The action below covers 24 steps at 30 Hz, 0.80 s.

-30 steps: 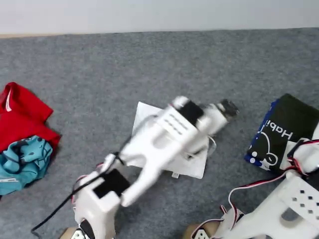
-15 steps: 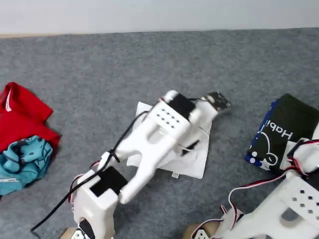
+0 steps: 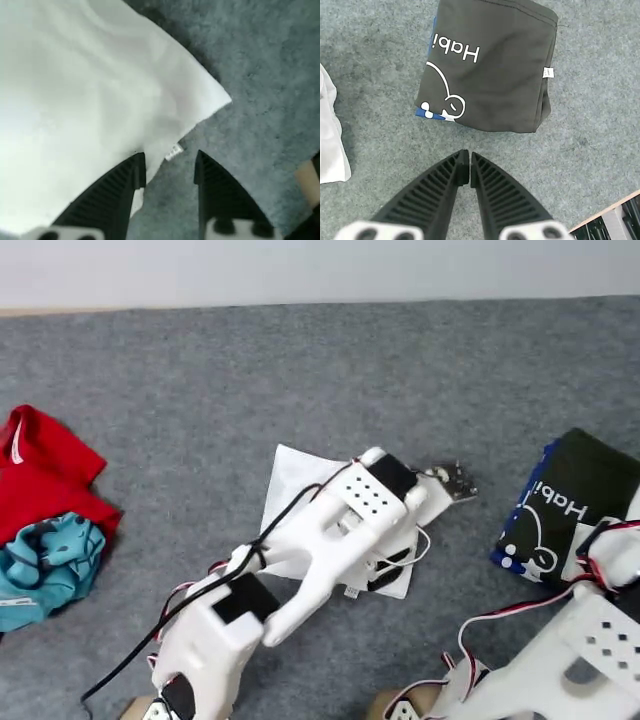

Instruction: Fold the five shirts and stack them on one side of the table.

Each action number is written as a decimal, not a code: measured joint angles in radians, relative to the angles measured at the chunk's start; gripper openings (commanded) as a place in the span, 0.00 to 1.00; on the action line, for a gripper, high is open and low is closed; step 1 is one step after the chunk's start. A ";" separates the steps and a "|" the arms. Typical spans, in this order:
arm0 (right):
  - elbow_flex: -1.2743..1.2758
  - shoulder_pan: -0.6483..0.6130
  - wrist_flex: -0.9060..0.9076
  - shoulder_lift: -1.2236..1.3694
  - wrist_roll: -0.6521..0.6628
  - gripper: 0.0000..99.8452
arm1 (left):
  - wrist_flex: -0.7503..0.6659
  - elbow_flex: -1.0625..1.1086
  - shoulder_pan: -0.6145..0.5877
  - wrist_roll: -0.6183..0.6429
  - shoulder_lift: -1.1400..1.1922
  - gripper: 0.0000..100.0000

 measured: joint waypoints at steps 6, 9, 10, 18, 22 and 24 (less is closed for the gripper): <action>0.000 0.000 0.000 0.000 0.000 0.01 | 0.008 -0.038 0.002 -0.034 0.011 0.00; 0.000 0.000 0.000 0.000 0.000 0.01 | 0.055 -0.104 0.002 -0.037 0.011 0.00; 0.000 0.000 0.000 0.000 0.000 0.01 | 0.061 -0.126 0.002 -0.037 0.011 0.00; 0.000 0.000 0.000 0.000 0.000 0.01 | 0.068 -0.176 0.040 -0.017 0.011 0.00; 0.000 0.000 0.000 0.000 0.000 0.01 | 0.068 -0.176 0.086 -0.008 0.011 0.01; 0.000 0.000 0.000 0.000 0.000 0.01 | 0.068 -0.172 0.107 -0.008 0.011 0.01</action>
